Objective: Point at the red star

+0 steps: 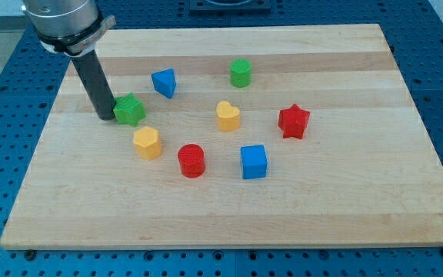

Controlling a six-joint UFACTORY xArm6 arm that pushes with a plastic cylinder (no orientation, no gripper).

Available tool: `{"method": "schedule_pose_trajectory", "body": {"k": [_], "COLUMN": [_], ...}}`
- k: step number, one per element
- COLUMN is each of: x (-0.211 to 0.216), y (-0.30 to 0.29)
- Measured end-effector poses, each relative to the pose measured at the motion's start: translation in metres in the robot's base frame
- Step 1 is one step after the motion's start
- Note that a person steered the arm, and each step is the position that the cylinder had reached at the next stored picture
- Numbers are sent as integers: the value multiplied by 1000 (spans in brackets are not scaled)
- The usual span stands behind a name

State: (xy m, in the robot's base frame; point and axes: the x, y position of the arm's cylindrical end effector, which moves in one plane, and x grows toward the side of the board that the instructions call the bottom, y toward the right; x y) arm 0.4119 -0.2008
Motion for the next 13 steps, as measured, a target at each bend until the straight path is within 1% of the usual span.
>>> {"method": "schedule_pose_trajectory", "body": {"k": [1,2,3,4,6,7,8,9,11,12,13], "x": [0,0,9,37,118,162,196,206,206,189,164], "y": [-1,-18,-34,-36,-34,1,68,127,277,325,326]}}
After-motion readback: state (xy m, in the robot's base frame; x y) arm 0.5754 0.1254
